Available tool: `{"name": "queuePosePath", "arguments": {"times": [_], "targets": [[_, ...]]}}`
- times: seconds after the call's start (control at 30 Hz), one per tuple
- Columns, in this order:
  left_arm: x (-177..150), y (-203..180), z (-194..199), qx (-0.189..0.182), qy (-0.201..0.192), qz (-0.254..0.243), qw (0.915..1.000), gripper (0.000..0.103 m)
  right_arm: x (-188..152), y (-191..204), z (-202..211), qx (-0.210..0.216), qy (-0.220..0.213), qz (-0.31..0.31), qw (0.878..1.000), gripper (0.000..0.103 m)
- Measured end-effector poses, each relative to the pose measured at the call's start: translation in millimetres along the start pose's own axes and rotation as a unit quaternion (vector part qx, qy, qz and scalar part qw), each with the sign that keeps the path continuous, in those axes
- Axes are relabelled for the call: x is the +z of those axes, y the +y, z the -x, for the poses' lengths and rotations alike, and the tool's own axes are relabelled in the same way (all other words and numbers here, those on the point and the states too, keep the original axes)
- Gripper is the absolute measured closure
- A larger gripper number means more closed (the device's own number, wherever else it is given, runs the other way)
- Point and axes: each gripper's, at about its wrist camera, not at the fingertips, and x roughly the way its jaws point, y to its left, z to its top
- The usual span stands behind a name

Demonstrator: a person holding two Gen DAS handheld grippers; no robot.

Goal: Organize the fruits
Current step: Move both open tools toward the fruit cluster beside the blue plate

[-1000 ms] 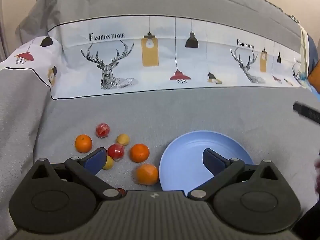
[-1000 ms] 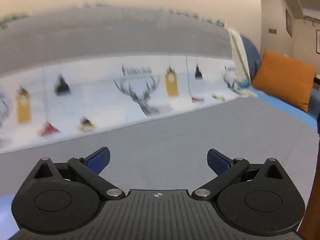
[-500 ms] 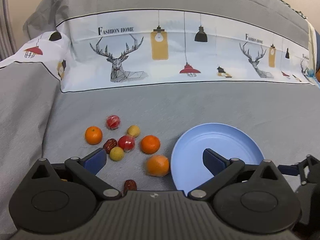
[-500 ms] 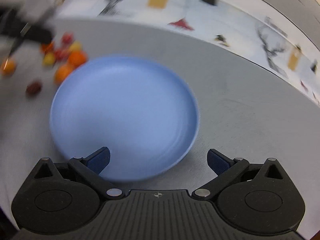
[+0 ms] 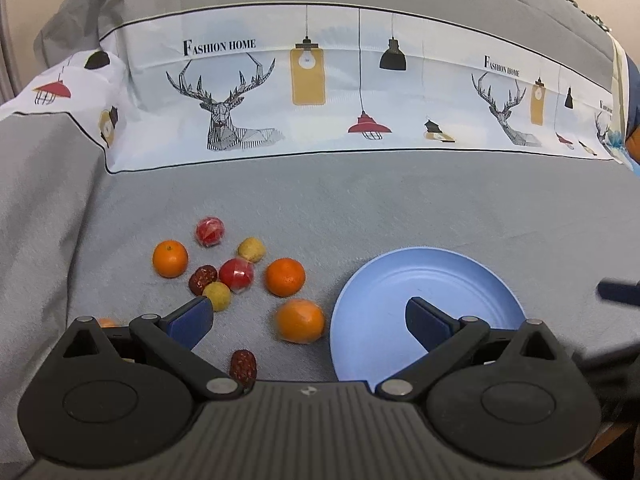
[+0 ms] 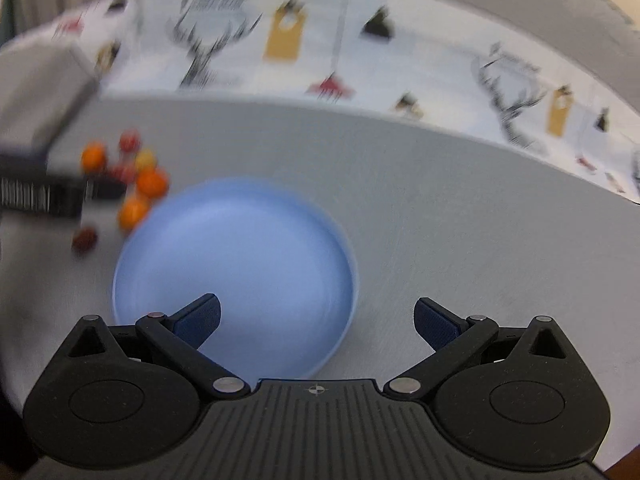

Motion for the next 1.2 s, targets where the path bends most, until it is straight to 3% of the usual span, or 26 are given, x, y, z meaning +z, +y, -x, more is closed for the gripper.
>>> {"name": "queuePosePath", "arguments": {"times": [0.13, 0.2, 0.37, 0.47, 0.53, 0.6, 0.7, 0.8, 0.97, 1.1, 1.2], "targets": [[8.1, -8.9, 31.9, -0.012, 0.02, 0.012, 0.9997, 0.001, 21.3, -18.3, -1.6, -0.026, -0.063, -0.046, 0.997, 0.001], [11.2, -17.0, 39.2, -0.011, 0.029, 0.019, 0.9993, 0.001, 30.0, -19.4, -13.4, -0.031, -0.062, -0.052, 0.996, 0.001], [11.7, -19.7, 49.7, -0.023, 0.042, 0.011, 0.9988, 0.001, 37.6, -10.3, -50.2, -0.044, 0.001, -0.065, 0.997, 0.001], [10.6, -19.5, 50.7, -0.03, 0.048, 0.005, 0.9984, 0.001, 34.7, 18.8, -85.4, -0.081, 0.057, -0.066, 0.993, 0.001], [9.8, -19.3, 50.9, -0.032, 0.051, 0.001, 0.9982, 0.001, 27.7, 26.3, -104.5, -0.083, 0.095, -0.081, 0.989, 0.002], [8.7, -18.9, 50.5, -0.035, 0.053, -0.002, 0.998, 0.001, 22.4, 29.2, -115.1, -0.079, 0.122, -0.092, 0.985, 0.003], [7.1, -19.2, 49.6, -0.038, 0.056, -0.009, 0.9977, 0.001, 10.0, 20.8, -120.3, -0.107, 0.155, -0.075, 0.979, 0.003], [5.4, -21.5, 49.3, -0.042, 0.058, -0.018, 0.9973, 0.001, 1.0, 10.0, -117.7, -0.114, 0.168, -0.078, 0.976, 0.003], [1.8, -28.0, 48.6, -0.054, 0.063, -0.036, 0.9959, 0.001, -2.6, -4.7, -92.4, -0.112, 0.149, -0.094, 0.978, 0.004], [-2.8, -35.7, 49.6, -0.059, 0.06, -0.051, 0.9952, 0.001, 3.7, -13.2, -56.1, -0.077, 0.065, -0.1, 0.99, 0.004], [-5.5, -38.5, 49.0, -0.063, 0.055, -0.051, 0.9952, 0.001, 2.4, -22.5, -36.7, -0.077, 0.024, -0.088, 0.993, 0.003]]}}
